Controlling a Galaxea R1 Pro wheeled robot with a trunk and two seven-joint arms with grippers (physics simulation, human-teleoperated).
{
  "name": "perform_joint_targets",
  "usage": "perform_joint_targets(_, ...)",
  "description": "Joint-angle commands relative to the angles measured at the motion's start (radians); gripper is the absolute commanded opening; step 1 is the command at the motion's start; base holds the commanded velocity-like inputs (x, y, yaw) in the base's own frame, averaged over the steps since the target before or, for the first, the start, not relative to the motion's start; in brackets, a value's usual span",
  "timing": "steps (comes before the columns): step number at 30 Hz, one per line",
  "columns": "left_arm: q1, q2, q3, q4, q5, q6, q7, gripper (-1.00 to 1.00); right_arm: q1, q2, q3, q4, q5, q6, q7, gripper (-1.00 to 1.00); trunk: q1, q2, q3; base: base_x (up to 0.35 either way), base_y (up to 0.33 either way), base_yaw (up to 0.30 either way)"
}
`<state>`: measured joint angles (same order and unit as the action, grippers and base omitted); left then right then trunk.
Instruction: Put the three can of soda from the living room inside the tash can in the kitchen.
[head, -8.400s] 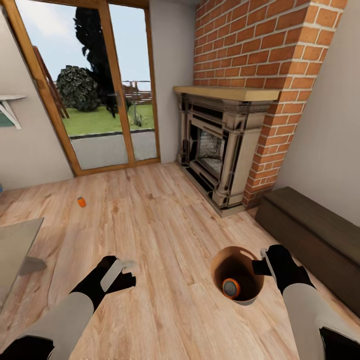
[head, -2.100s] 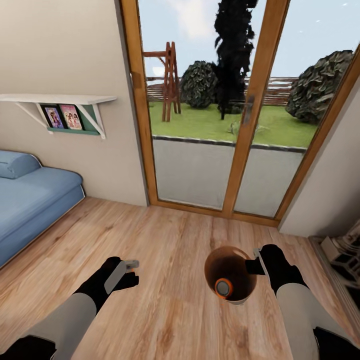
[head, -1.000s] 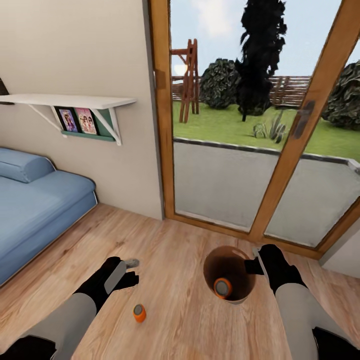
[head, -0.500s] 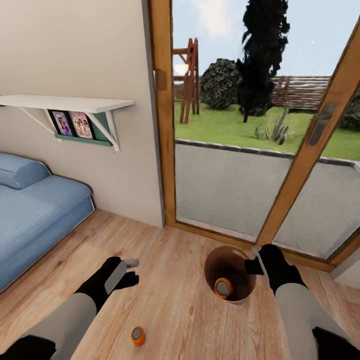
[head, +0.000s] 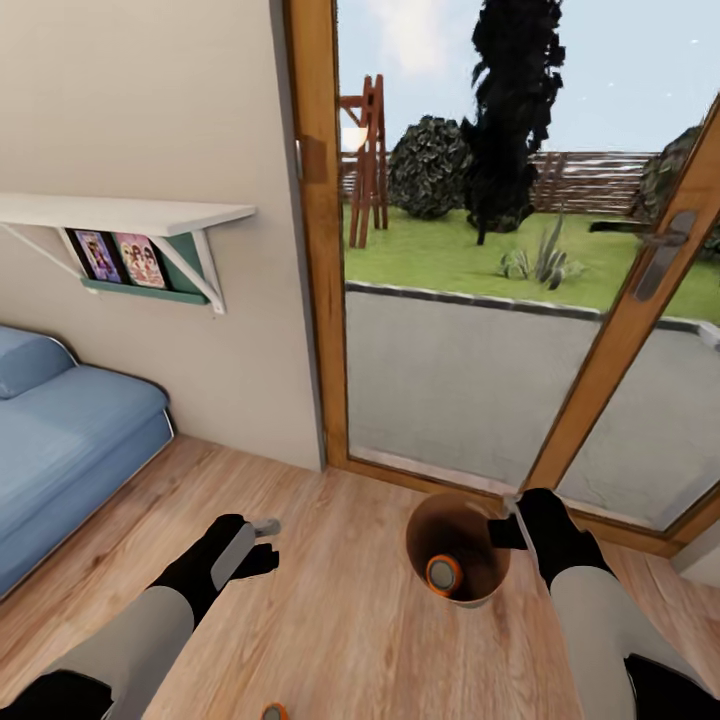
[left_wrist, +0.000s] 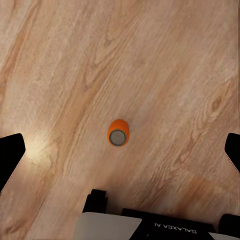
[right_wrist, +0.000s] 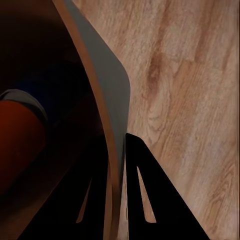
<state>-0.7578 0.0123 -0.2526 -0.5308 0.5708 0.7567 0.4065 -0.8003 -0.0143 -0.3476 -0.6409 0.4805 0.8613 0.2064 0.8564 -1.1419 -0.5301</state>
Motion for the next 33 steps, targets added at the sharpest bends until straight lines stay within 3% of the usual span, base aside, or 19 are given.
perform_joint_targets(1, 0.000, 0.000, 0.000, 0.000, 0.000, 0.000, 0.000, 1.00, 0.000, 0.000, -0.001, 0.000, -0.010, 0.001, 0.004, -1.00, 0.000, 0.000, 0.000, 0.324, 0.057, -0.064)
perform_joint_targets(14, 0.000, -0.001, -0.011, -0.001, 0.000, -0.009, 0.000, 1.00, 0.000, 0.011, -0.001, 0.000, -0.009, 0.001, 0.004, -1.00, 0.000, 0.000, 0.000, 0.219, 0.032, -0.062)
perform_joint_targets(33, 0.000, -0.003, -0.014, -0.008, 0.000, -0.010, 0.001, 1.00, 0.000, 0.013, -0.002, -0.001, -0.008, 0.001, -0.003, -1.00, 0.000, 0.000, 0.000, -0.086, 0.021, -0.001)
